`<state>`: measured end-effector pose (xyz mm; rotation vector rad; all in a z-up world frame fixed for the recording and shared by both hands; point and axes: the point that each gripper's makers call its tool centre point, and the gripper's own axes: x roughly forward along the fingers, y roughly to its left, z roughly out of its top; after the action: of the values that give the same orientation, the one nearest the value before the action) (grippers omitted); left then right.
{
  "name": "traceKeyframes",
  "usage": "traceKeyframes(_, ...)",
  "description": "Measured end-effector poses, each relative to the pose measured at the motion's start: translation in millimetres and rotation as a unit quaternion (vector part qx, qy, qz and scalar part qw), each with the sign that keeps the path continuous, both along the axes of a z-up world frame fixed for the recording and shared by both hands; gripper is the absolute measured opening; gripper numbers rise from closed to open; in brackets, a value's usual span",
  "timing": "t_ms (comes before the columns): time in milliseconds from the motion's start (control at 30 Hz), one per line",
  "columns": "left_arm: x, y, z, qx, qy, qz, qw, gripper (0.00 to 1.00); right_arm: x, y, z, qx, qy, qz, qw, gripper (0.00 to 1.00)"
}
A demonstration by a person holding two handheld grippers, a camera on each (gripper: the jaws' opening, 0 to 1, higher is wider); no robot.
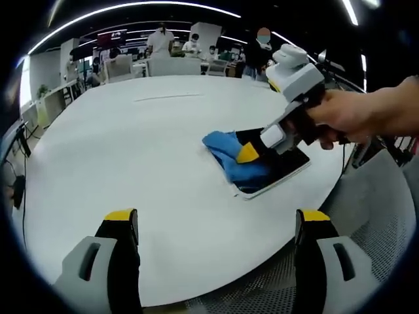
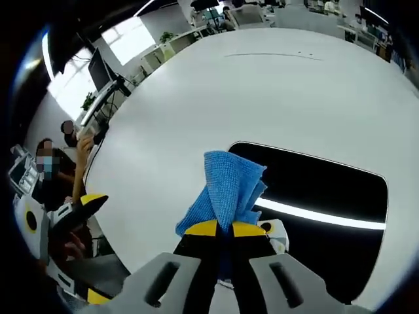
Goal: Wipe the mirror surface with the cleaning cloth until all visible marks leave the cleaned area.
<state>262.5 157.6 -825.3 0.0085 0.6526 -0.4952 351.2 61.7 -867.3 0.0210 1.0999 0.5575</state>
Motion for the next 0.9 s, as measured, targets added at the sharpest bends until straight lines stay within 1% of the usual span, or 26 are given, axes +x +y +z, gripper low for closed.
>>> traceKeyframes(33, 0.1, 0, 0.1, 0.0, 0.0, 0.001, 1.0, 0.99, 3, 1, 0.0, -0.001, -0.001, 0.001, 1.0, 0.0)
traceKeyframes(133, -0.1, 2, -0.8, -0.001, 0.003, 0.007, 1.0, 0.99, 16, 2, -0.1, -0.014, -0.007, 0.02, 0.9997, 0.0)
traceKeyframes(200, 0.0, 3, -0.8, 0.0, 0.003, 0.008, 1.0, 0.99, 23, 2, -0.3, -0.017, -0.011, 0.023, 0.9995, 0.0)
traceKeyframes(300, 0.8, 5, -0.8, 0.002, 0.003, 0.012, 0.9999, 0.99, 34, 2, -0.6, -0.013, -0.014, 0.019, 0.9996, 0.0)
traceKeyframes(433, 1.2, 4, -1.7, 0.003, 0.004, 0.009, 0.9999, 0.98, 45, 4, 0.1, -0.012, -0.026, 0.027, 0.9992, 0.0)
traceKeyframes(500, 1.7, 4, -2.2, 0.005, 0.003, 0.007, 1.0, 0.98, 52, 5, 0.2, -0.019, -0.028, 0.033, 0.9989, 0.0)
traceKeyframes(567, 3.0, 7, -3.9, 0.005, 0.005, 0.012, 0.9999, 0.98, 58, 5, 0.5, -0.029, -0.036, 0.04, 0.9981, 0.0)
traceKeyframes(633, 6.0, 14, -5.5, 0.0, 0.007, 0.036, 0.9993, 0.98, 62, 5, 0.5, -0.029, -0.034, 0.04, 0.9982, 0.0)
traceKeyframes(667, 6.4, 17, -5.4, 0.0, 0.006, 0.039, 0.9992, 0.98, 62, 5, 0.4, -0.027, -0.029, 0.036, 0.9986, 0.0)
traceKeyframes(733, 6.2, 16, -5.7, -0.001, 0.006, 0.037, 0.9993, 0.98, 64, 5, -0.8, -0.028, -0.025, 0.038, 0.9986, 0.0)
traceKeyframes(800, 4.5, 10, -6.7, 0.002, 0.008, 0.019, 0.9998, 0.98, 63, 4, -0.9, -0.025, -0.02, 0.038, 0.9988, 0.0)
traceKeyframes(833, 4.0, 9, -7.1, 0.003, 0.009, 0.017, 0.9998, 0.98, 62, 4, -0.7, -0.024, -0.02, 0.038, 0.9988, 0.0)
traceKeyframes(900, 2.9, 8, -7.3, 0.001, 0.012, 0.015, 0.9998, 0.98, 65, -1, -2.7, -0.034, -0.023, 0.041, 0.9983, 0.0)
